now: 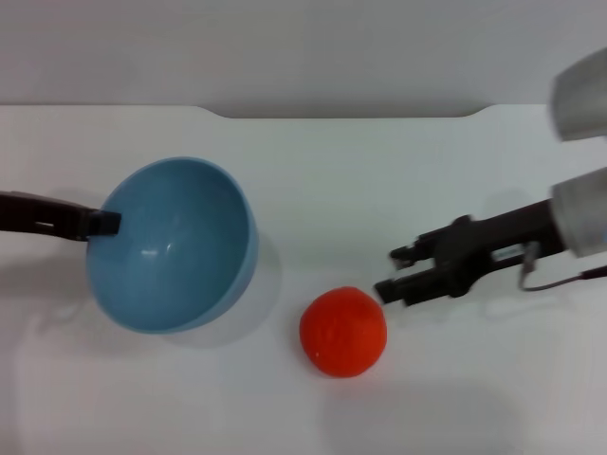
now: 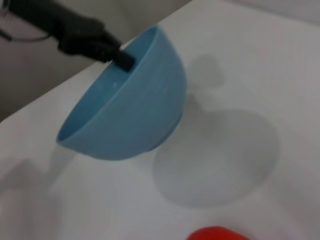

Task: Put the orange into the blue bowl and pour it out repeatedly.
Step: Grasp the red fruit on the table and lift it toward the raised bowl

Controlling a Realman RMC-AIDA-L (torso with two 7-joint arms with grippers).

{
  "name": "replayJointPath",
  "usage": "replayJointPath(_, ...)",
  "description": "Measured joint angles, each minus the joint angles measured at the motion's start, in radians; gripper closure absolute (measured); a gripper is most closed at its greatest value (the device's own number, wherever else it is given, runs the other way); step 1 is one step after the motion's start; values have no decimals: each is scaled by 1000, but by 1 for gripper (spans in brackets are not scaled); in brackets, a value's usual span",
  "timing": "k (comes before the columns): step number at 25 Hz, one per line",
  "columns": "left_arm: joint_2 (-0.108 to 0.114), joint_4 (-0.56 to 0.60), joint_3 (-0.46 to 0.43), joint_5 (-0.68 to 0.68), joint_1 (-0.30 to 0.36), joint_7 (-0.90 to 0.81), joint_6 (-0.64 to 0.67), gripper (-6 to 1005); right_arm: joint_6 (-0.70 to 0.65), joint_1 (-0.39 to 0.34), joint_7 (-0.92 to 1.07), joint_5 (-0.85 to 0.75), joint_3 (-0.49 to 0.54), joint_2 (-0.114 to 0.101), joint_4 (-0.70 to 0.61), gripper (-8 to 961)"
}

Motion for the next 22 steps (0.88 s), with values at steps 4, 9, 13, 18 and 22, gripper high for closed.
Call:
replayJointPath(4, -2, 62, 20, 4, 30, -41, 24, 1000, 90, 67, -27, -1, -74, 2, 108, 383)
replayJointPath(9, -1, 78, 24, 6, 34, -53, 69, 1001, 204, 107, -19, 2, -166, 7, 195, 294)
replayJointPath(13, -2, 78, 25, 6, 34, -55, 74, 1001, 235, 110, -17, 8, -187, 8, 232, 298)
replayJointPath(18, -2, 73, 36, 7, 26, -56, 69, 1000, 245, 105, -21, 20, -228, 12, 250, 302)
replayJointPath(22, -1, 70, 57, 7, 16, -57, 64, 1000, 246, 94, -23, 26, -248, 11, 237, 355)
